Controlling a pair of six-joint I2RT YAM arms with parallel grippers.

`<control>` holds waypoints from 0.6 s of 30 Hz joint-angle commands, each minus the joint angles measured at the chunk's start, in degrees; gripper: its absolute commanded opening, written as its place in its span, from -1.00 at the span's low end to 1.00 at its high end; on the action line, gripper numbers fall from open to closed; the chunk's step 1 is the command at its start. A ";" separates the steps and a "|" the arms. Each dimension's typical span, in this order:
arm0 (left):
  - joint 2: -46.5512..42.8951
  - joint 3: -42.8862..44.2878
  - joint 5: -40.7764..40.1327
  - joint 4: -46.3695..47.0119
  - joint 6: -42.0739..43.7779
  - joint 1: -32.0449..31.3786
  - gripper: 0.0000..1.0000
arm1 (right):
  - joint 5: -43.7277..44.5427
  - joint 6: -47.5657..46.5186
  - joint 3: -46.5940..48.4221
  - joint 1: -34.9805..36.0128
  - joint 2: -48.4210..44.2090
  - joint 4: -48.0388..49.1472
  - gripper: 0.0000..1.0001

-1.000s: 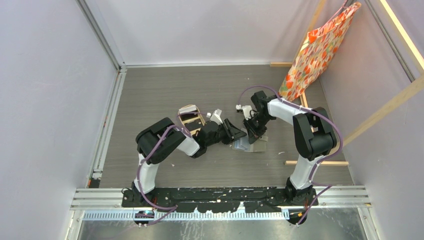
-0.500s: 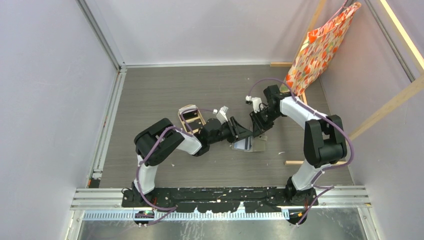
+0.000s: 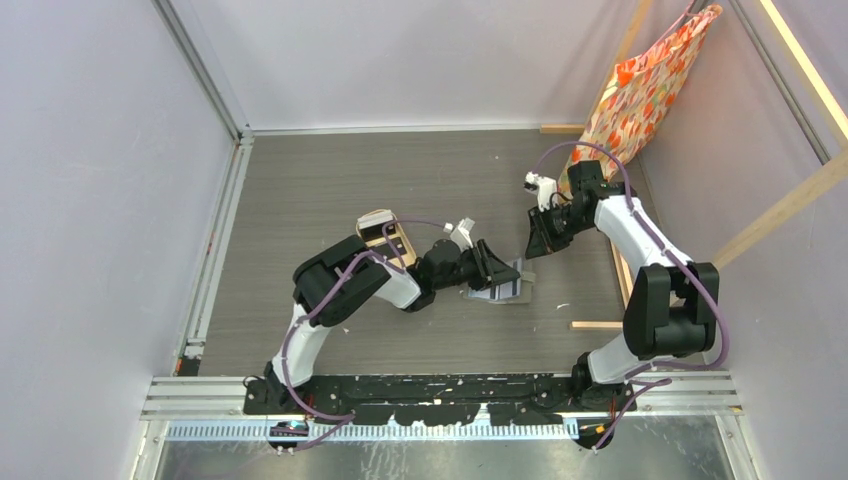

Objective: Put the credit cards into the card holder
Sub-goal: Turn over the card slot in the card holder.

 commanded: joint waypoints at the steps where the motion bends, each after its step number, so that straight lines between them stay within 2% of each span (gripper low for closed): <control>1: 2.69 2.27 0.14 -1.11 -0.46 -0.82 -0.30 | -8.02 -1.62 0.42 -0.60 -3.58 -1.80 -0.77; 7: 4.01 2.23 -0.66 -1.66 -0.78 -0.77 -0.48 | -11.74 -0.93 -0.04 -0.65 -0.22 -2.17 -0.88; 11: 3.05 1.48 -0.66 -1.07 -0.54 -0.77 -0.58 | -9.30 2.72 0.18 -0.61 7.03 -0.21 -0.98; 18: -0.10 0.31 -0.63 -0.68 0.85 -0.73 -0.56 | -1.22 3.19 0.39 -0.22 14.77 0.86 -0.98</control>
